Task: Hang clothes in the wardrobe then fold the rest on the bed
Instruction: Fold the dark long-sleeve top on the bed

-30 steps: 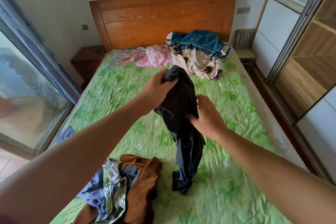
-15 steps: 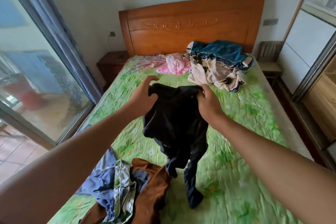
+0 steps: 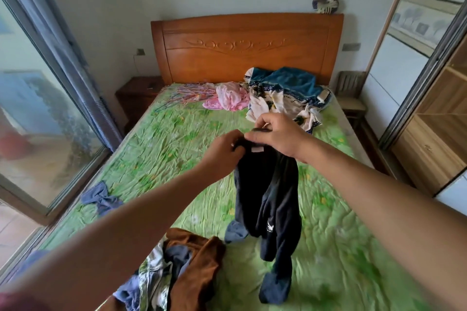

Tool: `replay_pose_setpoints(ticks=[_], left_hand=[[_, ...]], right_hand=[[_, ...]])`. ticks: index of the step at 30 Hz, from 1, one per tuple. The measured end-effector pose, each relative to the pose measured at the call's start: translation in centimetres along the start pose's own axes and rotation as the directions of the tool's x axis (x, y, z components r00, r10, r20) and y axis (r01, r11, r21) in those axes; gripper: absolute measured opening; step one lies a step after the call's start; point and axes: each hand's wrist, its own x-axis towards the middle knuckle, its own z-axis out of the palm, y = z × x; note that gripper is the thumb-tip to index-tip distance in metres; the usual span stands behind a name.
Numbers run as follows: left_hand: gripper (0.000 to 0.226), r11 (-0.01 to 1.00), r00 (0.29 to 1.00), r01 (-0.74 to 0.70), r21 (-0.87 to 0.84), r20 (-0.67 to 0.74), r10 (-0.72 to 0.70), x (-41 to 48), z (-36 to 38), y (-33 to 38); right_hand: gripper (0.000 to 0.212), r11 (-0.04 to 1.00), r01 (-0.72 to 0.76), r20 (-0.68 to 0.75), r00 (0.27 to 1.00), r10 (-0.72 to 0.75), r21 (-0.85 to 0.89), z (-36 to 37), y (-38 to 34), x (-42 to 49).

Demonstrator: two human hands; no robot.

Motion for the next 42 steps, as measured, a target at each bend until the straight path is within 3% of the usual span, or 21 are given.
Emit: replay_pose_setpoints(ticks=[3,6,10,15,17,19,20,22,24,26,30,34,36,38,40,42], left_hand=[[0.026,0.985,0.996,-0.068,0.158,-0.054,0.077,0.6,-1.0,-0.5],[0.032,0.931,0.992,-0.119,0.344,-0.001,0.127,1.1,-2.4,-1.1],[0.036,0.904,0.996,-0.088,0.419,0.055,0.071,1.5,-4.2,-2.6],[0.034,0.858,0.998,-0.038,0.512,0.057,0.01,1.2,-6.4,-4.9],[0.033,0.858,0.999,-0.01,0.514,0.041,-0.013,0.9,-7.1,-5.8],[0.034,0.863,0.999,0.01,0.506,0.022,-0.025,0.8,-7.6,-6.4],[0.035,0.869,0.999,0.03,0.494,0.004,-0.037,0.7,-7.8,-6.6],[0.036,0.908,0.993,0.117,0.403,-0.06,-0.101,0.6,-8.1,-7.0],[0.035,0.945,0.974,0.212,0.249,-0.133,-0.184,0.7,-8.3,-7.2],[0.03,0.963,0.956,0.237,0.128,-0.209,-0.207,1.1,-8.4,-6.6],[0.027,0.966,0.923,0.258,0.029,-0.303,-0.238,2.2,-9.5,-3.6],[0.032,0.966,0.934,0.216,0.144,-0.319,-0.161,2.7,-12.3,-1.1],[0.03,0.963,0.932,0.179,0.201,-0.347,-0.101,2.7,-13.5,-0.1],[0.031,0.963,0.915,0.18,0.202,-0.393,-0.089,2.7,-14.2,0.9],[0.029,0.97,0.893,0.196,0.147,-0.436,-0.115,2.3,-14.7,2.0],[0.026,0.979,0.873,0.188,0.076,-0.47,-0.131,1.5,-15.2,3.0]], right_hand=[[0.032,0.922,-0.008,0.104,0.993,0.052,-0.388,-1.4,1.6,-0.9],[0.041,0.793,-0.014,0.112,0.988,0.103,-0.609,-2.5,3.4,-1.4],[0.04,0.697,-0.026,0.077,0.99,0.117,-0.716,-3.8,5.8,-1.9],[0.027,0.454,-0.095,-0.035,0.99,0.14,-0.886,-4.3,8.9,-2.4],[0.026,0.36,-0.158,-0.091,0.976,0.195,-0.919,-4.4,9.9,-2.6],[0.019,0.334,-0.205,-0.115,0.956,0.271,-0.92,-4.4,10.9,-2.8],[0.014,0.371,-0.224,-0.111,0.947,0.301,-0.901,-4.5,11.3,-2.7],[0.006,0.566,-0.302,-0.122,0.935,0.334,-0.767,-4.8,11.6,-2.3],[0.005,0.774,-0.375,-0.218,0.927,0.305,-0.511,-5.3,11.0,-1.6],[0.01,0.875,-0.38,-0.345,0.898,0.272,-0.3,-5.7,9.6,-0.6],[0.031,0.897,-0.397,-0.467,0.841,0.272,-0.192,-7.2,6.1,0.7],[0.046,0.886,-0.455,-0.526,0.777,0.346,-0.089,-8.9,3.8,1.2],[0.045,0.882,-0.44,-0.498,0.734,0.462,0.171,-9.1,2.7,0.8],[0.045,0.837,-0.36,-0.422,0.739,0.526,0.412,-9.0,1.6,0.0],[0.039,0.836,-0.242,-0.439,0.76,0.479,0.493,-8.8,0.3,-0.7],[0.017,0.891,-0.125,-0.562,0.735,0.379,0.437,-8.4,-1.3,-1.8]])
